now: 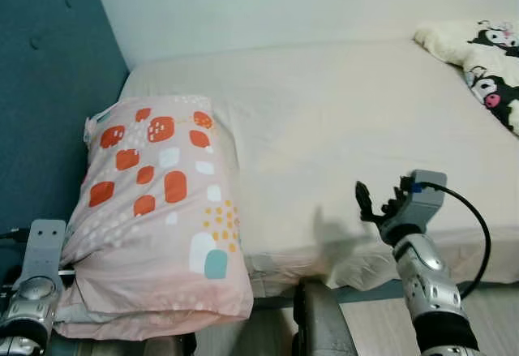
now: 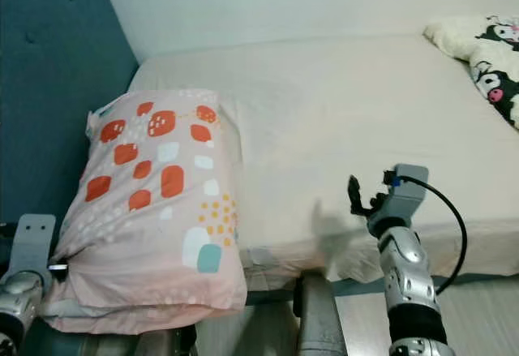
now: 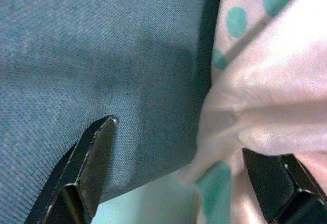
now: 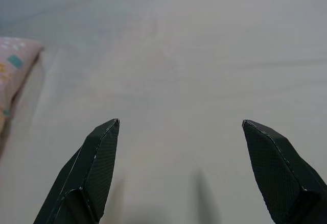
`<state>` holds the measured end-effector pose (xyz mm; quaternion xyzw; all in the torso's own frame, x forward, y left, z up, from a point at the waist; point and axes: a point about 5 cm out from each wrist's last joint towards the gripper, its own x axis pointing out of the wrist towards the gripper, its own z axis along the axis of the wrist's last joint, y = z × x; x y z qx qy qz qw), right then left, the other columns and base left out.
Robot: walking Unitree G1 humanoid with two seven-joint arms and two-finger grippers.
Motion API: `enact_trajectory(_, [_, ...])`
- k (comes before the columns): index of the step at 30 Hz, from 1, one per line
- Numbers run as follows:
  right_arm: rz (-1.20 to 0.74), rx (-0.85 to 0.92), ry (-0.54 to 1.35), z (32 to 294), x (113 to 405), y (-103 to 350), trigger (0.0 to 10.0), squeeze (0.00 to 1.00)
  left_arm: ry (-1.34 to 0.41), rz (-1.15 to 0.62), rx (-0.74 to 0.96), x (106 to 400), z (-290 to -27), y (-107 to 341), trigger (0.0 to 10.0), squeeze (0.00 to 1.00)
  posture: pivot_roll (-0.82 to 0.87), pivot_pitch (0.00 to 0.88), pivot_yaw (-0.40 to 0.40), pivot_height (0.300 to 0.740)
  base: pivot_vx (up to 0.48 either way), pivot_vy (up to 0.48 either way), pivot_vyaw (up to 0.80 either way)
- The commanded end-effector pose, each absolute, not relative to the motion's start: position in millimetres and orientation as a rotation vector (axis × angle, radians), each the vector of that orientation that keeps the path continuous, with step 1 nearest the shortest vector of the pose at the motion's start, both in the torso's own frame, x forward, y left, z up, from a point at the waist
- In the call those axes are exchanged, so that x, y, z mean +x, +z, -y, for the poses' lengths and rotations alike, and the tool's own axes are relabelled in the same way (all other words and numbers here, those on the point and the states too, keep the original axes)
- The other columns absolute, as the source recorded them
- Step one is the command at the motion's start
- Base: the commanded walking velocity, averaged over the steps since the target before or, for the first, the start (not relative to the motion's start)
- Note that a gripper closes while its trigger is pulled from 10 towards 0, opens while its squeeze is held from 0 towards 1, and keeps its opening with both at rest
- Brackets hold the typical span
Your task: Clean up the room
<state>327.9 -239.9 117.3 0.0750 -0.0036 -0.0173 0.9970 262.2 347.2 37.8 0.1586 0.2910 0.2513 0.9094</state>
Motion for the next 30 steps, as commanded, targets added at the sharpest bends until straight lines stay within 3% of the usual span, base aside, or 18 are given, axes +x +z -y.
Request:
enact_trajectory(1, [0.000, 0.167, -0.029, 238, 328, 113, 10.0, 0.00, 0.480, -0.693, 0.308, 239, -358, 23, 10.0, 0.00, -0.03, 0.192, 0.002, 0.596, 0.000, 0.000, 0.00])
enact_trajectory(6, [-0.002, 0.166, -0.028, 239, 329, 113, 10.0, 0.00, 0.257, -0.599, 0.106, 249, -338, 23, 10.0, 0.00, -0.02, 0.190, -0.002, 0.596, 0.000, 0.000, 0.00])
enact_trajectory(9, [-0.005, 0.170, -0.024, 239, 330, 112, 10.0, 0.00, 0.056, -0.396, -0.221, 264, -319, 46, 10.0, 0.00, -0.01, 0.187, -0.006, 0.596, 0.000, 0.000, 0.00])
enact_trajectory(13, [-0.005, 0.172, -0.022, 238, 330, 112, 10.0, 0.00, 0.017, -0.312, -0.306, 268, -317, 58, 10.0, 0.00, -0.01, 0.184, -0.007, 0.596, 0.000, 0.000, 0.00])
enact_trajectory(15, [0.002, 0.180, -0.011, 236, 333, 114, 10.0, 0.00, 0.003, -0.117, -0.467, 276, -323, 87, 10.0, 0.00, -0.01, 0.179, -0.008, 0.596, 0.000, 0.000, 0.00])
enact_trajectory(24, [0.014, 0.208, 0.003, 234, 337, 116, 10.0, 0.00, 0.003, 0.158, -0.635, 277, -343, 124, 10.0, 0.00, -0.01, 0.175, -0.015, 0.596, 0.000, 0.000, 0.00])
enact_trajectory(30, [0.018, 0.227, 0.018, 231, 341, 119, 10.0, 0.00, -0.005, 0.144, -0.605, 272, -343, 125, 10.0, 0.00, 0.00, 0.173, -0.026, 0.596, 0.000, 0.000, 0.00])
